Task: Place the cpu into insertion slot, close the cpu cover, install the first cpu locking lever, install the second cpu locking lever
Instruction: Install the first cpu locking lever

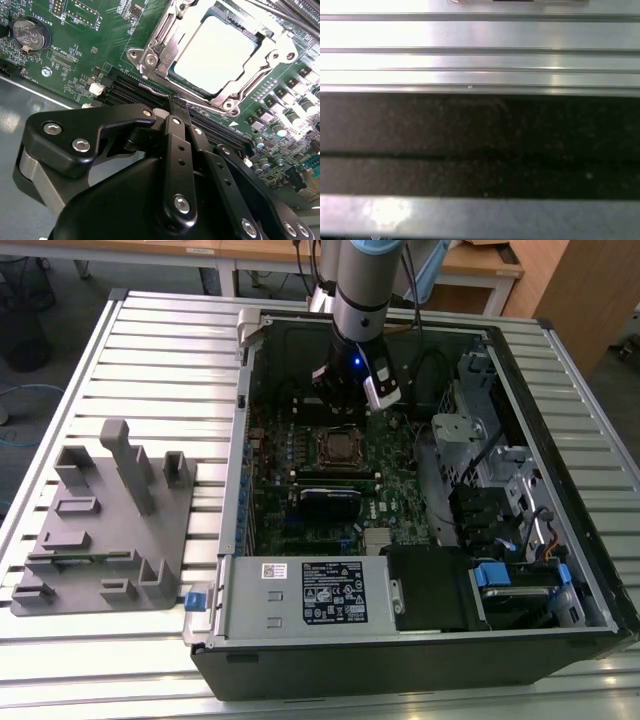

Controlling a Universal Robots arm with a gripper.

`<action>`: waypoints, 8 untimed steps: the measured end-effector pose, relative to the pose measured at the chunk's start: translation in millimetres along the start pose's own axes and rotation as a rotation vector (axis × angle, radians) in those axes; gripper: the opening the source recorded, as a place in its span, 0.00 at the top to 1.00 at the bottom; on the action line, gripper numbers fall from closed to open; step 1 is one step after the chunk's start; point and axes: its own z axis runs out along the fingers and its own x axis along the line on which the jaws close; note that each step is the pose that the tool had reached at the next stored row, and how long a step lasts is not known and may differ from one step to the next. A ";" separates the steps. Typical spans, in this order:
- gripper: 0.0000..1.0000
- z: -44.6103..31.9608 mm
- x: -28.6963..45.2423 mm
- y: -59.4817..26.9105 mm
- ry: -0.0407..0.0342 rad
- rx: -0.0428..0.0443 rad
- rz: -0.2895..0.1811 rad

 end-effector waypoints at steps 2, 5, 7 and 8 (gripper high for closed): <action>0.89 0.0 0.0 0.2 0.0000 0.0000 0.000; 0.89 0.1 0.0 1.0 -0.0001 0.0001 0.001; 0.89 0.1 0.0 1.1 -0.0002 0.0000 0.002; 0.89 0.2 0.0 1.1 -0.0003 -0.0001 0.002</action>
